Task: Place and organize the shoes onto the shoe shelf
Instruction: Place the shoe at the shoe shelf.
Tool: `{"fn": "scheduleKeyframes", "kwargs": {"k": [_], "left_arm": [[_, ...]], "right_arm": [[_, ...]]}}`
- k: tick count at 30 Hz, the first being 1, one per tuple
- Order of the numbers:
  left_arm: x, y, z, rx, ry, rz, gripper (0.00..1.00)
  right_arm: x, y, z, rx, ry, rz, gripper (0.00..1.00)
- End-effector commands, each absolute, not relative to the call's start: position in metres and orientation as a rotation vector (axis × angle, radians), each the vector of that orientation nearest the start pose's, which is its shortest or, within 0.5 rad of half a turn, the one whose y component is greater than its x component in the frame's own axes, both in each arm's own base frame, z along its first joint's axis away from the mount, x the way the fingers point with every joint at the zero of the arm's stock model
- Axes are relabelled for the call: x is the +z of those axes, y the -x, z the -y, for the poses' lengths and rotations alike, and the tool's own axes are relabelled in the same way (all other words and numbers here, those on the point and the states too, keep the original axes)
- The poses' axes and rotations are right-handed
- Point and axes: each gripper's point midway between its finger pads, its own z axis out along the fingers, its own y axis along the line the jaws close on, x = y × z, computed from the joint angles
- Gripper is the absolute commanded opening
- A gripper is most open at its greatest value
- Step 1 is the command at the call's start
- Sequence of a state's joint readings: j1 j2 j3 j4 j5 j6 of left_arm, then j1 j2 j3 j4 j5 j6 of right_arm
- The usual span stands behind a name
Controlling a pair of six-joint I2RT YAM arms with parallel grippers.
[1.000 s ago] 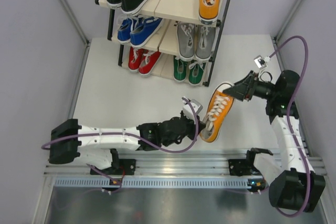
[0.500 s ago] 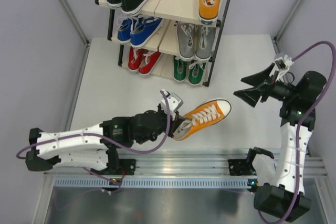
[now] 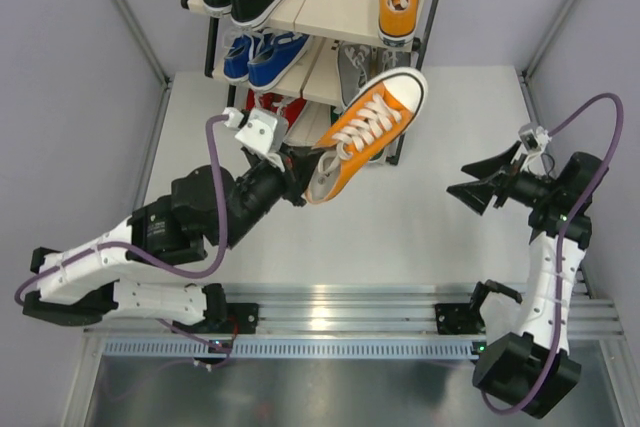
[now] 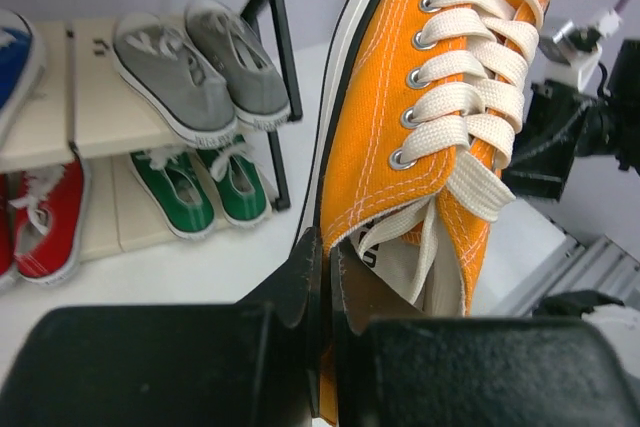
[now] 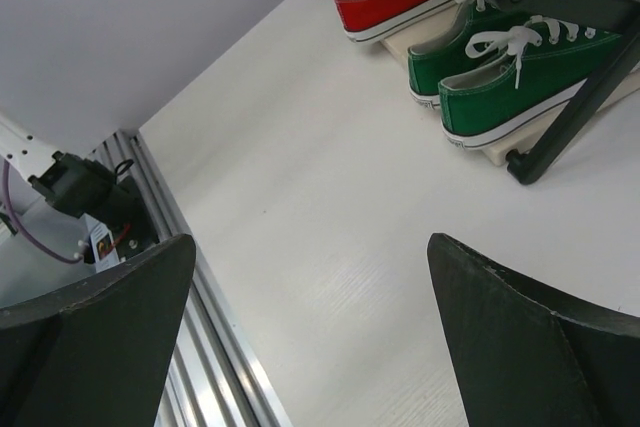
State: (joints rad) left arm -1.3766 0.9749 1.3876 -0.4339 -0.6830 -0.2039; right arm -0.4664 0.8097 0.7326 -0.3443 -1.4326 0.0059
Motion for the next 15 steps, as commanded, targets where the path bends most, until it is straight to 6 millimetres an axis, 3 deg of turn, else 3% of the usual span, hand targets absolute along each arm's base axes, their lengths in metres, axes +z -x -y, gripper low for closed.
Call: {"fn": "scheduleKeyframes", "kwargs": {"k": [1, 4, 8, 10, 11, 15], "left_arm": [[0.521, -0.174, 0.238, -0.684, -0.206, -1.418, 0.0], [0.549, -0.184, 0.237, -0.647, -0.162, -1.379, 0.0], [0.568, -0.205, 0.25, -0.626, -0.131, -1.363, 0.0], [0.588, -0.222, 0.241, -0.654, -0.076, -1.33, 0.0], [0.587, -0.232, 0.248, -0.648, -0.08, -1.34, 0.0], [0.606, -0.278, 0.23, -0.592, 0.012, -1.296, 0.0]], "right_arm": [[0.274, -0.218, -0.083, 0.995, 0.559, -1.612, 0.99], [0.274, -0.216, -0.084, 0.984, 0.561, -1.609, 0.99], [0.275, -0.214, -0.085, 0.974, 0.564, -1.605, 0.99], [0.276, -0.213, -0.085, 0.975, 0.565, -1.602, 0.99], [0.276, -0.212, -0.086, 0.976, 0.566, -1.602, 0.99], [0.275, -0.212, -0.086, 0.972, 0.565, -1.602, 0.99]]}}
